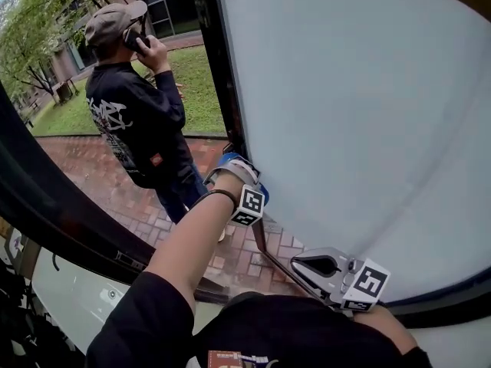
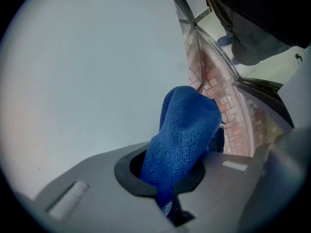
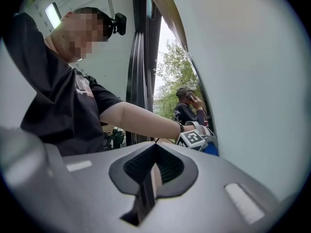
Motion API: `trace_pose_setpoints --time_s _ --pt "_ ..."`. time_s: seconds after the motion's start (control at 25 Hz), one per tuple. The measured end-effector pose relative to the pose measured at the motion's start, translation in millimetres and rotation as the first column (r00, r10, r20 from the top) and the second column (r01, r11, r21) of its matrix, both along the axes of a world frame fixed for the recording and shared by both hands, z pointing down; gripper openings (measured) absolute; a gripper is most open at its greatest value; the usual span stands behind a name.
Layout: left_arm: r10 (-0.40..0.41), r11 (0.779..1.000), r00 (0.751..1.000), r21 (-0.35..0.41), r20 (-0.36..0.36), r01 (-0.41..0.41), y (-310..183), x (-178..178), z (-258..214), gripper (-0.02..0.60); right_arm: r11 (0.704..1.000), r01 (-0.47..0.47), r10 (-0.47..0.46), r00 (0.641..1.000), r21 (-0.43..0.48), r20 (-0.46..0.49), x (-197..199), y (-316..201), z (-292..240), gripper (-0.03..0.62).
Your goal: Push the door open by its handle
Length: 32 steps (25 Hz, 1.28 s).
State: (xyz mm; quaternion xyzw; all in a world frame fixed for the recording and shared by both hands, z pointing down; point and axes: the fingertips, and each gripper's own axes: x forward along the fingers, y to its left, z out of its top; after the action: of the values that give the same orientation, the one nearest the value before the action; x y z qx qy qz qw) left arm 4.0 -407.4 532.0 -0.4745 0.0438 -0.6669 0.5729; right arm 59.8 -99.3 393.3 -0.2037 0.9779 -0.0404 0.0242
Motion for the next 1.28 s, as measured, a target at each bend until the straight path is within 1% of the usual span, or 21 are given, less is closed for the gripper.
trace_pose_setpoints --time_s 0.08,0.24,0.36,0.48,0.56,0.6,0.68,0.72,0.76,0.84,0.96,1.08,1.16,1.2,1.24,1.28 --pt "0.022 1.0 1.0 -0.004 0.003 -0.022 -18.2 20.4 1.5 0.008 1.0 -0.008 0.008 1.0 0.002 -0.004 14.8 -12.6 0.6 0.0" --pt "0.072 0.997 0.997 -0.006 -0.006 -0.072 -58.9 62.5 2.5 0.008 0.999 -0.045 0.045 0.999 -0.013 0.005 43.3 -54.7 9.4 0.0" --pt "0.14 0.99 0.99 0.005 -0.031 -0.14 -73.5 80.2 2.6 0.008 0.998 -0.066 0.066 0.998 -0.024 0.003 35.0 -75.8 19.3 0.0" --pt "0.229 0.973 0.97 0.016 -0.079 -0.229 -89.0 106.1 0.1 0.009 0.996 -0.088 0.088 0.996 -0.004 -0.006 24.2 -111.1 26.7 0.0" --pt "0.287 0.956 0.944 -0.019 -0.161 -0.294 -100.2 141.9 -5.9 0.009 0.994 -0.109 0.109 0.994 0.02 -0.012 35.7 -152.6 32.9 0.0" --pt "0.312 0.942 0.924 -0.054 -0.222 -0.331 -102.4 162.0 -12.1 0.009 0.992 -0.119 0.12 0.993 0.035 -0.02 43.9 -174.7 36.0 0.0" --pt "0.355 0.902 0.87 -0.118 -0.342 -0.414 -100.2 194.1 -26.2 0.012 0.987 -0.156 0.158 0.987 0.049 -0.027 57.9 -215.4 43.5 0.0" --pt "0.382 0.881 0.844 -0.128 -0.375 -0.456 -99.1 205.1 -29.8 0.012 0.982 -0.183 0.184 0.983 0.043 -0.021 63.2 -232.8 46.8 0.0" --pt "0.412 0.862 0.824 -0.126 -0.388 -0.491 -99.9 214.5 -30.7 0.012 0.978 -0.206 0.207 0.978 0.035 -0.015 67.6 -248.1 49.1 0.0" --pt "0.461 0.835 0.798 -0.116 -0.388 -0.539 -106.1 233.2 -29.7 0.012 0.971 -0.237 0.238 0.971 0.028 -0.025 76.3 -274.5 54.5 0.0" --pt "0.51 0.807 0.762 -0.084 -0.399 -0.584 -116.6 261.3 -31.1 0.015 0.958 -0.285 0.286 0.956 0.021 -0.066 93.3 -304.2 61.3 0.0" --pt "0.555 0.777 0.726 -0.06 -0.406 -0.627 -121.9 283.3 -35.9 0.017 0.945 -0.327 0.327 0.941 0.013 -0.089 111.7 -320.1 57.7 0.0" --pt "0.569 0.761 0.713 -0.066 -0.41 -0.645 -121.9 296.5 -40.2 0.018 0.936 -0.353 0.352 0.933 0.006 -0.078 127.2 -326.9 52.3 0.0" --pt "0.57 0.759 0.711 -0.069 -0.411 -0.648 -123.1 302.4 -43.3 0.018 0.933 -0.359 0.358 0.931 0.003 -0.067 134.2 -330.5 50.0 0.0" --pt "0.57 0.759 0.711 -0.068 -0.411 -0.647 -125.6 307.3 -47.4 0.026 0.933 -0.359 0.358 0.932 0.003 -0.06 139.3 -334.4 49.2 0.0" --pt "0.566 0.762 0.712 -0.064 -0.416 -0.644 -128.7 310.6 -52.2 0.048 0.936 -0.353 0.352 0.934 0.002 -0.061 142.3 -338.1 50.3 0.0"
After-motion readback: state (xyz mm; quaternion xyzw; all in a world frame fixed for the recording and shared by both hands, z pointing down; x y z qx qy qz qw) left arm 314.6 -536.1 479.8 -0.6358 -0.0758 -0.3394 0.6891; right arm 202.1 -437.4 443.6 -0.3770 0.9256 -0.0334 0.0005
